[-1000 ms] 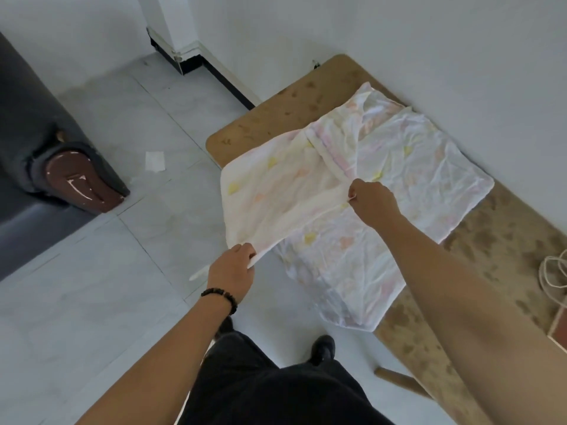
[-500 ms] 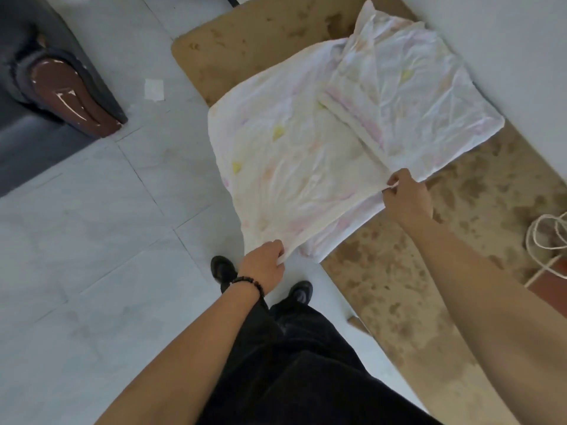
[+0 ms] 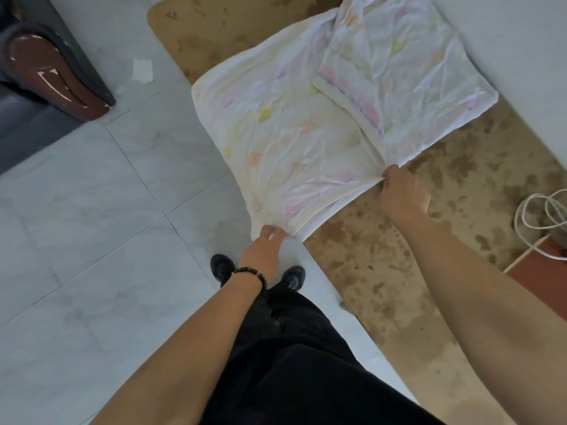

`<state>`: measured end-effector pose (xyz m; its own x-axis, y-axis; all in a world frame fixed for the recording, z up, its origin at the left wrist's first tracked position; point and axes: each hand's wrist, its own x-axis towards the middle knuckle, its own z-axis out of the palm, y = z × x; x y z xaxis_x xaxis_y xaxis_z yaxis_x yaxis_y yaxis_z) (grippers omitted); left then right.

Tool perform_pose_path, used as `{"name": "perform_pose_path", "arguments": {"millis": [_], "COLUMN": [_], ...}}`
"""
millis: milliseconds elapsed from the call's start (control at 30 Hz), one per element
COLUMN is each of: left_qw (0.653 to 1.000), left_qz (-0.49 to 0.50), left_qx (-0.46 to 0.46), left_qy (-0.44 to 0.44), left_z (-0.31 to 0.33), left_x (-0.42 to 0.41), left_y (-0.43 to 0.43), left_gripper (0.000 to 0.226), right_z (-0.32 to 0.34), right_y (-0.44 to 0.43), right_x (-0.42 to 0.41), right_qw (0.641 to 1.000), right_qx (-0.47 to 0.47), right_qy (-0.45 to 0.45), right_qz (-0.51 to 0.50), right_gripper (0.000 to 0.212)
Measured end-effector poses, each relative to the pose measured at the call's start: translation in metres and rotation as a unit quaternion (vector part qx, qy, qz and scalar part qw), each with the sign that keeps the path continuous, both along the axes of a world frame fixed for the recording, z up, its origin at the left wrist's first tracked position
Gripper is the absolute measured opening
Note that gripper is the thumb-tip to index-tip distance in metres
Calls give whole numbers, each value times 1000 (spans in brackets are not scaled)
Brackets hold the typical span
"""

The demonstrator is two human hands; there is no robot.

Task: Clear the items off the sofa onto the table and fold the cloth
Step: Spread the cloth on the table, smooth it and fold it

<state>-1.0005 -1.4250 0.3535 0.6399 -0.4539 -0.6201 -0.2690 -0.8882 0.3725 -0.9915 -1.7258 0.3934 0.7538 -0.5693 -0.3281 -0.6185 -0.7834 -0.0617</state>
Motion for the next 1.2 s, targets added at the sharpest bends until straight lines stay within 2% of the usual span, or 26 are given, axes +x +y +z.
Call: {"name": "perform_pose_path", "arguments": {"millis": [67,133,200,267,333,400,600,733,833,933,1000,1100,1200], "left_qw": [997,994,996,998,996,996,993,991,988,988,984,970,956], "left_qz": [-33,-67,-76,-64,-70,-77,-116,-128,-145,-155,-176,-200,-214], "left_qx": [3,9,4,-21,-41,-33,26,35,19,3,-15,-89,-134], "left_qy": [69,82,42,-12,-48,-43,-12,-16,-39,-23,-38,-104,-150], "left_z": [2,4,10,19,29,40,68,64,54,47,45,41,35], "left_x": [4,10,17,23,34,51,141,220,284,344,384,437,475], "left_y": [-3,-8,-13,-16,-19,-21,-27,-48,-78,-112,-139,-185,-234], "left_gripper": [73,67,52,40,41,49,66,61,45,29,29,32,39], "right_z": [1,3,7,8,6,3,6,11,14,13,9,1,-5], "right_y": [0,4,12,20,29,36,39,42,40,38,36,34,32], "right_x": [5,12,18,19,20,25,56,98,133,169,191,216,226], "right_qw": [999,999,999,995,988,984,994,992,985,983,983,986,978], "right_qx": [1,-10,-29,-17,22,60,58,109,126,109,105,112,102], "right_qy": [25,17,-34,-87,-68,-2,14,-51,-119,-144,-145,-100,-130], "right_qz": [-20,-41,-21,56,139,166,96,40,19,-13,-37,-78,-127], "right_gripper": [29,30,31,34,40,45,41,42,40,38,39,43,28]}}
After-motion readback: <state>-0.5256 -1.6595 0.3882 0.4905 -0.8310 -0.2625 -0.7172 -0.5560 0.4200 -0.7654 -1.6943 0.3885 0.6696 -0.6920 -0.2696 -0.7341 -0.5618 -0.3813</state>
